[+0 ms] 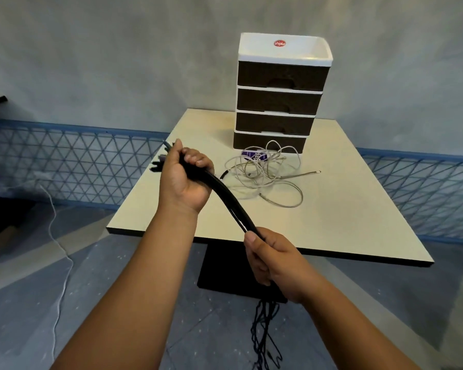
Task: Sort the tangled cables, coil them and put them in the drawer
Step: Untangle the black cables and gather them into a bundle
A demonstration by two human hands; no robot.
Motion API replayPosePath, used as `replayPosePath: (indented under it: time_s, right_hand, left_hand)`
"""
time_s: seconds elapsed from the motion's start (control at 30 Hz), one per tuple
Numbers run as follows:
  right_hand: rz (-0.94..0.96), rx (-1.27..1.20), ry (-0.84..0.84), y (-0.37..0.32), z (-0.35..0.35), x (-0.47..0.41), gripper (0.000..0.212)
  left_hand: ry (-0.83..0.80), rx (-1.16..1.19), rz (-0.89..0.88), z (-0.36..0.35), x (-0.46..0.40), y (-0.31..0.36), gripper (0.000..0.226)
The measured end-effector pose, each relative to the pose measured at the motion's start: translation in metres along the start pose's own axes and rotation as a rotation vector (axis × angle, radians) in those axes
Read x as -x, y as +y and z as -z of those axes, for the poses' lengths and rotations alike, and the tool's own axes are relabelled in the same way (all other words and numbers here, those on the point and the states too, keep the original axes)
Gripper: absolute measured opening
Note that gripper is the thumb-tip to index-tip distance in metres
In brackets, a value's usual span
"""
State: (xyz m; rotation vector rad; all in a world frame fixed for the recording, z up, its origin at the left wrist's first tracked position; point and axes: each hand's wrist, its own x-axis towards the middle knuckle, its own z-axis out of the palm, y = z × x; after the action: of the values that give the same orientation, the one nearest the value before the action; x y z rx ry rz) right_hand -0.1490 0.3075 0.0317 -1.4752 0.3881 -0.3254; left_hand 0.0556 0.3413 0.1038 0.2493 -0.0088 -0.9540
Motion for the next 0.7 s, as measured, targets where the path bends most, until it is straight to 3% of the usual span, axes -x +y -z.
replayPosePath:
  time_s: [0.07, 0.2, 0.23, 0.3, 0.33, 0.4, 0.47, 0.57, 0.7]
  right_hand:
    - [0.001, -0.022, -0.004, -0.004, 0.002, 0.0, 0.04]
    - [0.012, -0.096, -0.005, -0.015, 0.005, -0.002, 0.036]
    - [0.017, -0.111, -0.009, -0.018, 0.005, -0.002, 0.035]
    - [0.031, -0.138, -0.033, -0.023, 0.005, -0.005, 0.033]
    - [0.041, -0.139, -0.045, -0.025, 0.005, -0.005, 0.032]
    - [0.08, -0.135, -0.073, -0.029, 0.005, -0.006, 0.029]
    - [0.129, -0.157, -0.075, -0.031, 0.007, -0.007, 0.025]
    - [0.102, -0.237, -0.069, -0.02, 0.015, -0.009, 0.043]
    - [0.043, -0.067, -0.057, 0.013, 0.026, -0.003, 0.038]
  left_hand:
    - [-0.022, -0.003, 0.018, 0.011, 0.001, -0.003, 0.033]
    - [-0.234, -0.437, 0.241, 0.017, 0.028, -0.028, 0.08]
    - [-0.261, -0.59, 0.294, 0.016, 0.038, -0.038, 0.079]
    - [-0.254, -0.762, 0.341, 0.013, 0.05, -0.055, 0.052]
    - [-0.224, -0.761, 0.337, 0.009, 0.054, -0.06, 0.036]
    - [-0.193, -0.714, 0.319, 0.0, 0.057, -0.059, 0.025]
    - [-0.194, -0.717, 0.276, -0.007, 0.052, -0.057, 0.028]
    - [-0.218, -0.618, 0.197, -0.019, 0.043, -0.045, 0.032]
    - [-0.236, -0.368, 0.116, -0.033, 0.03, -0.01, 0.035]
